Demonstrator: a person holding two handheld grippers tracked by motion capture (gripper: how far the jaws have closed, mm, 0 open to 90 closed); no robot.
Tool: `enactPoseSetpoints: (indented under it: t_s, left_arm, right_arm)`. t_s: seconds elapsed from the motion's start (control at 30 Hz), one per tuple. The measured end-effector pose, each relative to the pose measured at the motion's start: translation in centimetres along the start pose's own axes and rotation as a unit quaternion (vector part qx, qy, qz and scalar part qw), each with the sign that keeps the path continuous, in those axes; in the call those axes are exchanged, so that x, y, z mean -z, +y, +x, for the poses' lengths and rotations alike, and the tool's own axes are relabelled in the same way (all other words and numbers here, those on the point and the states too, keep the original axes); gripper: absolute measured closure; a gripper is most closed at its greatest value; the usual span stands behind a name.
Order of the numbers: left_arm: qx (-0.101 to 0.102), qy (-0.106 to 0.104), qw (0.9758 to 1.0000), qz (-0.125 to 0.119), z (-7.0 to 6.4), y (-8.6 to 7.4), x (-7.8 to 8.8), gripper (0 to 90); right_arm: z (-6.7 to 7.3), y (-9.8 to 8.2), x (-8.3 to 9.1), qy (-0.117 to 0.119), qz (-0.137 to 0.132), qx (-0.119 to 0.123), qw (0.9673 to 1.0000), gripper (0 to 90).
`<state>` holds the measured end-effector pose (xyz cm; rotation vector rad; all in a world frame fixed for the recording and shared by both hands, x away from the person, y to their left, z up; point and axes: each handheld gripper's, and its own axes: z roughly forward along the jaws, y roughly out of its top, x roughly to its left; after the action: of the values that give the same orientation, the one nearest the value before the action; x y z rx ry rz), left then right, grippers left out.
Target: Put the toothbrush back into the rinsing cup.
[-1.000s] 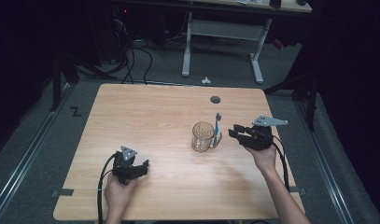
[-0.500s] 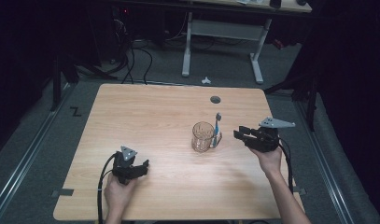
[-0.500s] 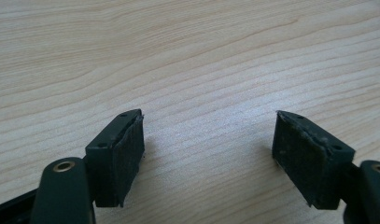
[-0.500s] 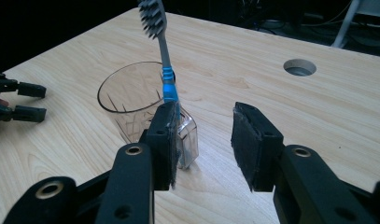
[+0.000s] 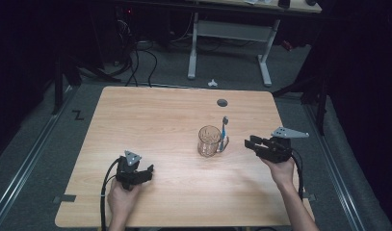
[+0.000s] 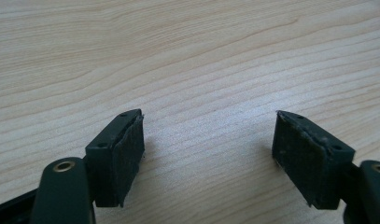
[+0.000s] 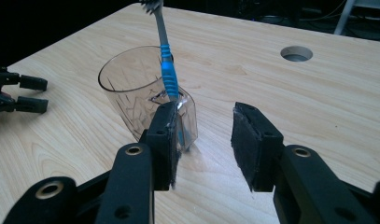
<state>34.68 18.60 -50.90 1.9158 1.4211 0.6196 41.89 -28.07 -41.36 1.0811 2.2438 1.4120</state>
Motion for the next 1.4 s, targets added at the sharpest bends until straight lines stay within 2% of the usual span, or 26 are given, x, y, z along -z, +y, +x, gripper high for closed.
enactPoseSetpoints:
  t_s: [0.43, 0.6, 0.7, 0.77, 1.0, 1.4]
  left_arm:
    - [0.000, 0.001, 1.0000, 0.000, 0.0, 0.0, 0.0, 25.7]
    - [0.000, 0.001, 1.0000, 0.000, 0.0, 0.0, 0.0, 25.7]
    - [0.001, 0.001, 1.0000, 0.000, 0.0, 0.0, 0.0, 25.7]
    - [0.000, 0.001, 1.0000, 0.000, 0.0, 0.0, 0.0, 25.7]
    - [0.000, 0.001, 1.0000, 0.000, 0.0, 0.0, 0.0, 25.7]
    - [0.000, 0.001, 1.0000, 0.000, 0.0, 0.0, 0.0, 25.7]
  right_arm:
    - [-0.5, -1.6, 0.1, -0.008, 0.005, -0.021, 0.9997, 64.1]
    - [-0.4, -2.1, 0.1, -0.012, 0.006, -0.015, 0.9998, 64.5]
    - [-0.5, -2.5, 0.0, -0.011, 0.009, -0.021, 0.9997, 64.4]
    - [-0.7, -2.9, 0.0, -0.013, 0.010, -0.029, 0.9994, 64.4]
    - [-0.9, -3.8, 0.1, -0.029, 0.016, -0.031, 0.9989, 64.4]
    - [-0.3, -4.5, -1.4, -0.062, 0.048, 0.002, 0.9969, 64.2]
